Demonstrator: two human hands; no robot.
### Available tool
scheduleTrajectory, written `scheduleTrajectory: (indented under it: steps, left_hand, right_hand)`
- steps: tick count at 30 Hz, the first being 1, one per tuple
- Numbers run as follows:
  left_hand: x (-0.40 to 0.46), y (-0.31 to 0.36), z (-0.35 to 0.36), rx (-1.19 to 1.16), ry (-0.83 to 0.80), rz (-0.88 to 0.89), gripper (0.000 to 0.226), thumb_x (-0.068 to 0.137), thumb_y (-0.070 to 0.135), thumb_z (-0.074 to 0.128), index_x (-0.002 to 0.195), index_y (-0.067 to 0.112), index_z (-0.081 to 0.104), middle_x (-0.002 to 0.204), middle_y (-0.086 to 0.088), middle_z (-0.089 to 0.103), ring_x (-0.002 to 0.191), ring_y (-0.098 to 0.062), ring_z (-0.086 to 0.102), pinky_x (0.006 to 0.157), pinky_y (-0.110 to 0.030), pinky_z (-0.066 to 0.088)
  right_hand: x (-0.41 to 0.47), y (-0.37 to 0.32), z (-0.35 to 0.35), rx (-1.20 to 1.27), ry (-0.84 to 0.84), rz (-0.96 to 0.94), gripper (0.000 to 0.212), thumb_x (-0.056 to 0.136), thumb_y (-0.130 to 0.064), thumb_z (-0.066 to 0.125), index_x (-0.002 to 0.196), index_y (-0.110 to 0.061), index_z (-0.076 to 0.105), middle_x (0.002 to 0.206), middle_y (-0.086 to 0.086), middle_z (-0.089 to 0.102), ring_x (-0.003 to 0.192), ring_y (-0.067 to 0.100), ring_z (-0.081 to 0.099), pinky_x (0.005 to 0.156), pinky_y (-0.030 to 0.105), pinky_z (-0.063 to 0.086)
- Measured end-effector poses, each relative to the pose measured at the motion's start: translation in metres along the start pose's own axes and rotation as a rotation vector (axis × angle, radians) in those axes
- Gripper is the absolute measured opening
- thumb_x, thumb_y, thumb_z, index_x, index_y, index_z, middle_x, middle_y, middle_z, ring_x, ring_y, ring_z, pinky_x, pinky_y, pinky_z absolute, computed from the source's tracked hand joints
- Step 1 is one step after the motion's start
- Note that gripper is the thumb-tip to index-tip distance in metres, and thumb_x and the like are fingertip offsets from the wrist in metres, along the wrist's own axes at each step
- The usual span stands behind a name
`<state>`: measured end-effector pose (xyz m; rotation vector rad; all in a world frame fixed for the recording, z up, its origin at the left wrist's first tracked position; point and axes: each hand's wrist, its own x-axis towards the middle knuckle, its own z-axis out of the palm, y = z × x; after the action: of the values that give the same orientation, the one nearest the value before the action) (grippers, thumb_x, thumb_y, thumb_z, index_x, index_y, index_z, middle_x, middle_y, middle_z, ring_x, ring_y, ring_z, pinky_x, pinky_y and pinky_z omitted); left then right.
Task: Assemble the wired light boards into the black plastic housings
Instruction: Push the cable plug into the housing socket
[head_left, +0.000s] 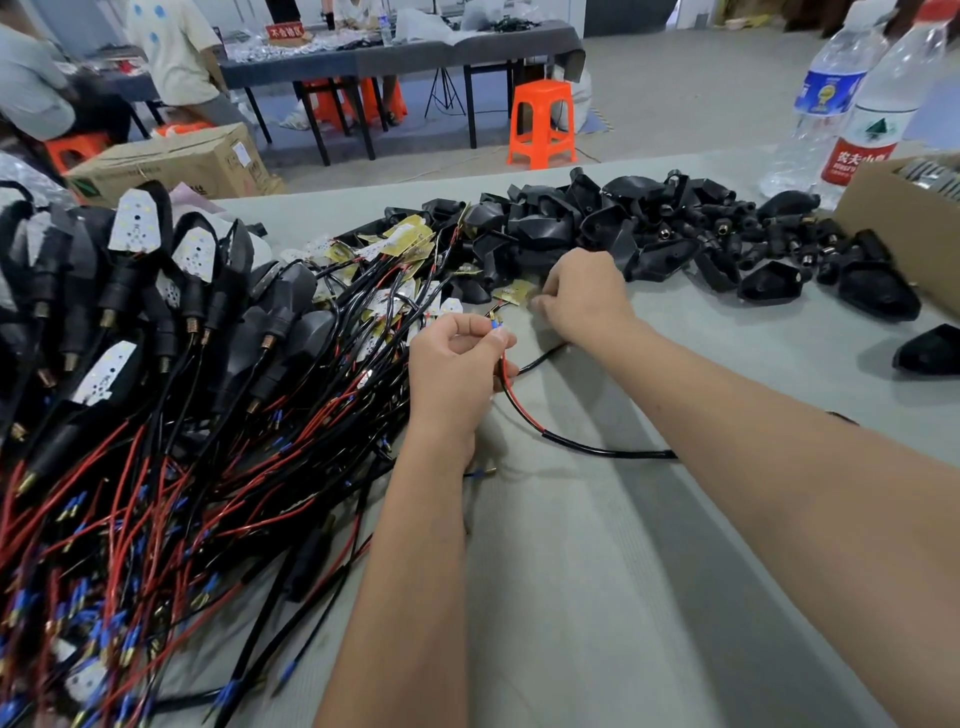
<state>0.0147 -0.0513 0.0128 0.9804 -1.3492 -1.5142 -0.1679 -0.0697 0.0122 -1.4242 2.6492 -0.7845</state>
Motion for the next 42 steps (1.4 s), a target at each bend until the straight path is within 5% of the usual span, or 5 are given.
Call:
scheduleTrajectory:
  steps: [4, 7, 15, 23, 42]
  left_hand:
    - [0.001, 0.001, -0.002, -0.012, -0.025, -0.025, 0.013, 0.092, -0.005, 0.068, 0.087, 0.007, 0.063, 0.080, -0.009, 0.074, 0.050, -0.013, 0.061, 0.054, -0.024, 0.054]
    - [-0.001, 0.002, 0.000, 0.015, -0.070, -0.017, 0.011, 0.092, -0.007, 0.065, 0.090, 0.004, 0.064, 0.080, -0.007, 0.076, 0.051, -0.011, 0.059, 0.056, -0.024, 0.053]
    - [-0.006, -0.001, 0.004, 0.058, -0.192, 0.058, 0.015, 0.089, -0.004, 0.071, 0.085, 0.010, 0.066, 0.072, -0.008, 0.073, 0.052, -0.009, 0.049, 0.048, -0.015, 0.038]
    - [-0.008, -0.003, 0.001, 0.017, -0.177, 0.058, 0.010, 0.083, 0.003, 0.080, 0.089, 0.009, 0.074, 0.083, -0.024, 0.074, 0.057, -0.010, 0.054, 0.054, -0.019, 0.040]
    - [-0.006, -0.004, 0.005, 0.002, -0.216, -0.052, 0.010, 0.093, -0.001, 0.067, 0.087, 0.007, 0.067, 0.074, -0.006, 0.075, 0.057, -0.011, 0.054, 0.046, -0.016, 0.039]
  right_hand:
    - [-0.040, 0.003, -0.023, 0.495, 0.044, 0.082, 0.021, 0.090, -0.025, 0.077, 0.073, -0.015, 0.070, 0.075, 0.003, 0.073, 0.076, 0.018, 0.068, 0.069, 0.029, 0.048]
    - [-0.071, 0.008, -0.036, 1.031, 0.012, 0.181, 0.027, 0.096, -0.020, 0.070, 0.074, -0.014, 0.056, 0.075, 0.011, 0.075, 0.053, 0.011, 0.056, 0.052, 0.026, 0.042]
    - [-0.100, 0.013, -0.033, 1.604, -0.086, 0.227, 0.010, 0.094, 0.003, 0.067, 0.103, 0.000, 0.068, 0.096, 0.022, 0.057, 0.063, 0.010, 0.043, 0.049, 0.015, 0.036]
    - [-0.101, 0.014, -0.027, 1.620, -0.053, 0.254, 0.005, 0.097, 0.000, 0.065, 0.100, -0.003, 0.063, 0.090, 0.015, 0.072, 0.064, 0.011, 0.047, 0.050, 0.016, 0.038]
    - [-0.108, 0.006, -0.020, 1.410, -0.077, 0.100, 0.010, 0.105, -0.013, 0.057, 0.113, -0.017, 0.062, 0.084, 0.008, 0.075, 0.072, 0.021, 0.069, 0.060, 0.027, 0.052]
